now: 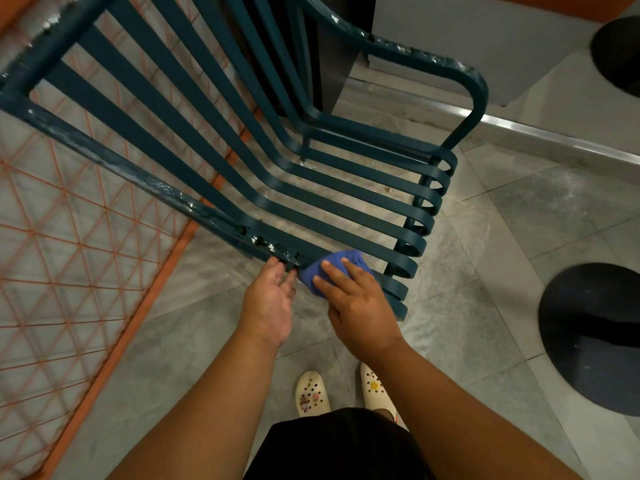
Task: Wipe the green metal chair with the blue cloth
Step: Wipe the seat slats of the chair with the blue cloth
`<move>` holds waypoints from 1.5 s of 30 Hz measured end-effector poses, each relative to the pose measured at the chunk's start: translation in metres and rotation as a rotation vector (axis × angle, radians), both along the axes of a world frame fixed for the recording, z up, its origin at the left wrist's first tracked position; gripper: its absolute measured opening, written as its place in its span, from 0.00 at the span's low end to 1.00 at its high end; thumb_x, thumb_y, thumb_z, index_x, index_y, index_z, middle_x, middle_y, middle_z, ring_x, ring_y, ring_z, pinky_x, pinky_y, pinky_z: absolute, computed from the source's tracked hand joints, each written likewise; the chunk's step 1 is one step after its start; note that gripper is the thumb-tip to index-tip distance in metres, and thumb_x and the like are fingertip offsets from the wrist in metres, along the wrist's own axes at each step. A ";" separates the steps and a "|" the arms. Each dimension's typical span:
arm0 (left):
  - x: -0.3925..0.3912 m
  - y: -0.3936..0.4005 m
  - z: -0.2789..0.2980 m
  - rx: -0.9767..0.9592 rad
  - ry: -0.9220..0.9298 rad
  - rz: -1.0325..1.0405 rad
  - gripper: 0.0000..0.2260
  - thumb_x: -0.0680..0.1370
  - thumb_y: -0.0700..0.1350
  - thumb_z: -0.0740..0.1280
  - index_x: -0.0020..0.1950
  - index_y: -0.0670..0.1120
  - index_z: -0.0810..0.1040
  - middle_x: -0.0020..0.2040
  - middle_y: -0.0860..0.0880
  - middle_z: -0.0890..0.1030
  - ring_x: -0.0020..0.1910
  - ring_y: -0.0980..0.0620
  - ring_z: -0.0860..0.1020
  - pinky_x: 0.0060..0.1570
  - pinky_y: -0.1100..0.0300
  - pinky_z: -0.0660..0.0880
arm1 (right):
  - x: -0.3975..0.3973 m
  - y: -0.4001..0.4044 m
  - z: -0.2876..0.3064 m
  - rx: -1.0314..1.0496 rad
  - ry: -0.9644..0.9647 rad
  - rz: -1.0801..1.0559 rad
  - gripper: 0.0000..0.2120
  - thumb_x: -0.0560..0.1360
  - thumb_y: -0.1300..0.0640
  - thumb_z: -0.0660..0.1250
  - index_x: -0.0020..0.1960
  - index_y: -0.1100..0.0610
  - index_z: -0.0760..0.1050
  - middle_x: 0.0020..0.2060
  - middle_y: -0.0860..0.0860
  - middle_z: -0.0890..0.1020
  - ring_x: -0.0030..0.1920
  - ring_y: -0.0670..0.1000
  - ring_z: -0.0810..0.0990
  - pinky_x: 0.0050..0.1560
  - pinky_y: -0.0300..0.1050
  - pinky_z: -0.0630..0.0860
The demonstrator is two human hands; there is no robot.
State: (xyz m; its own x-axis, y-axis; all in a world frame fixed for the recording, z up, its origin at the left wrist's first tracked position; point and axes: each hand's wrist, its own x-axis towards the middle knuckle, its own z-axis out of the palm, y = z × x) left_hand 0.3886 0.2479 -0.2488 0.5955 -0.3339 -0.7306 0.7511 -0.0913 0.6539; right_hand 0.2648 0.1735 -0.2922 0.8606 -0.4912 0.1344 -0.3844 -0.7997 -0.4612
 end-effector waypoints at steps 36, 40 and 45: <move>0.066 0.010 -0.005 -0.088 0.007 0.213 0.27 0.81 0.57 0.49 0.77 0.45 0.58 0.76 0.45 0.62 0.74 0.45 0.62 0.72 0.47 0.53 | 0.025 -0.008 0.001 0.038 0.058 0.178 0.23 0.71 0.60 0.73 0.65 0.52 0.75 0.68 0.52 0.73 0.68 0.60 0.71 0.65 0.61 0.70; 0.067 0.011 -0.004 -0.075 -0.002 0.183 0.27 0.81 0.57 0.49 0.77 0.45 0.57 0.76 0.46 0.61 0.74 0.45 0.62 0.72 0.47 0.52 | 0.051 -0.013 0.009 0.177 0.088 -0.092 0.21 0.76 0.58 0.67 0.68 0.56 0.72 0.69 0.57 0.71 0.64 0.61 0.74 0.65 0.54 0.71; 0.066 0.009 -0.005 -0.081 -0.010 0.163 0.28 0.81 0.58 0.48 0.77 0.45 0.57 0.76 0.46 0.62 0.74 0.46 0.62 0.72 0.47 0.50 | 0.070 0.005 0.006 0.038 0.075 0.162 0.27 0.65 0.64 0.77 0.63 0.56 0.77 0.65 0.56 0.76 0.65 0.63 0.74 0.63 0.62 0.71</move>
